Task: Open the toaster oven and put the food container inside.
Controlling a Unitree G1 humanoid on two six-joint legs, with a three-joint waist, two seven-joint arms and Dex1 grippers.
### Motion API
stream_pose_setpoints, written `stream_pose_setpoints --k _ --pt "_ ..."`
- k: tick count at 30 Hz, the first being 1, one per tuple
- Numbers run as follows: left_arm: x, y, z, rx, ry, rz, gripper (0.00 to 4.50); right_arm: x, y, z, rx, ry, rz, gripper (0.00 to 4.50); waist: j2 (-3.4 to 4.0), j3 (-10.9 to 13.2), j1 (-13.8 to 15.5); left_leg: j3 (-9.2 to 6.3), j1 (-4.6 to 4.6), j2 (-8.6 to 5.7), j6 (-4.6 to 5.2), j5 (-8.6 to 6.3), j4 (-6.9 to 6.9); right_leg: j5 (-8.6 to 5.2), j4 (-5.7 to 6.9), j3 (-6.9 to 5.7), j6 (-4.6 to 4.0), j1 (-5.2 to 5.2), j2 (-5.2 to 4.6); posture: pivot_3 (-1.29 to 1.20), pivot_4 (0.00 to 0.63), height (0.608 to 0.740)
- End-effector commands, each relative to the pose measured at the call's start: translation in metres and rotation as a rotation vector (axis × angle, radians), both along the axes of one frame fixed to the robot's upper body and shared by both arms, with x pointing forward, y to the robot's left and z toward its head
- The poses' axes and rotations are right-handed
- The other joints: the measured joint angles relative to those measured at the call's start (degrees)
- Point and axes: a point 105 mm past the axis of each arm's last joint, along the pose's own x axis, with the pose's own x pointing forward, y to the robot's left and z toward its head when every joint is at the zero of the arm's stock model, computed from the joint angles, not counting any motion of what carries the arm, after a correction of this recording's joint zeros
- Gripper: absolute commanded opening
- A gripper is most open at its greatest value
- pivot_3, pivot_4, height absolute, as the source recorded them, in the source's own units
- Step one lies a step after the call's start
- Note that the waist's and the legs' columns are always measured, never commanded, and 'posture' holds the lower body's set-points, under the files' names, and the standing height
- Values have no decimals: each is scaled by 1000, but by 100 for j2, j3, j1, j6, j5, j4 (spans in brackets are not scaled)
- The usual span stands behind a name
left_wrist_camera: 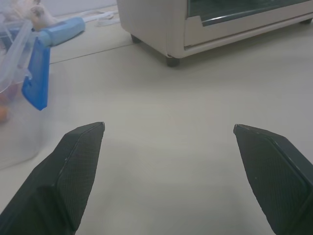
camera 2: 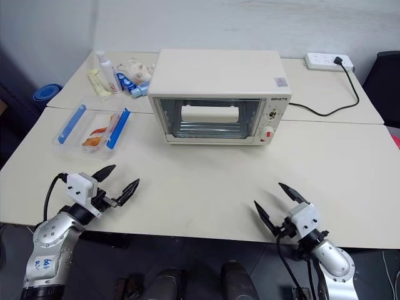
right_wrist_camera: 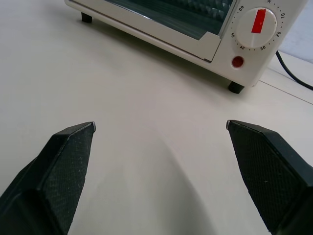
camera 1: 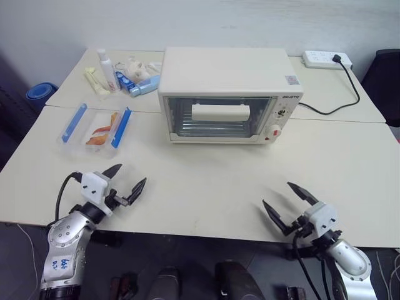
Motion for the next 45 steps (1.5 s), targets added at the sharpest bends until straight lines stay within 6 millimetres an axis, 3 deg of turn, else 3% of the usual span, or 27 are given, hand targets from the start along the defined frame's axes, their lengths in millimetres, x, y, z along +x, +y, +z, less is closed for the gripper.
stream_pose_setpoints --k 1,4,7,14,17,22,28,35,41,45 --pt "-1 -1 4 21 -2 -33 4500 0 -1 9 11 -35 12 4482 0 0 -6 0 0 0 0 0 -1 0 0 0 0 0 0 0 150 740" --pt "-4 -3 19 -46 -9 -108 4500 7 6 30 63 -52 64 4482 0 0 -5 0 1 1 0 0 -1 0 0 0 0 0 1 0 150 740" --pt "-24 -14 41 -96 49 -374 4500 22 20 64 97 -70 164 4482 -1 2 -40 0 -2 5 0 0 2 0 5 2 -1 -3 2 0 150 740" --pt "-17 -18 97 -77 14 -526 4500 74 41 113 97 -22 224 4482 5 5 9 -12 1 5 -5 2 -2 -4 6 -10 -9 -4 1 0 150 740" --pt "-15 -26 106 -103 7 -569 4500 85 55 124 106 -3 267 4482 5 4 -1 -14 -25 3 -4 1 2 -4 2 -14 -9 -22 -2 0 150 740" --pt "-14 -34 102 -109 -2 -560 4500 88 87 144 117 -24 366 4482 4 4 -30 3 -86 -6 -25 12 7 -4 10 -11 -8 -93 -11 0 150 740" --pt "-13 -34 98 -137 7 -536 4500 73 101 150 91 -59 461 4482 4 4 -8 4 -99 -6 -27 14 9 -4 15 -12 -8 -110 -11 0 150 740" --pt "-3 -33 110 -175 -28 -509 4500 51 85 114 -38 -3 494 4482 4 4 3 1 -98 -5 -4 2 17 -4 19 -14 -8 -104 -11 0 150 740" --pt "36 -45 123 -170 -83 -467 2633 46 79 96 -119 -40 497 4500 3 4 -1 2 -86 -9 -7 16 25 1 28 -14 1 -91 -7 0 150 740" --pt "43 -48 129 -183 -119 -504 1362 48 82 98 -107 -65 495 4500 3 4 -42 8 -82 -7 -11 23 23 5 36 -8 6 -94 -2 0 150 740"
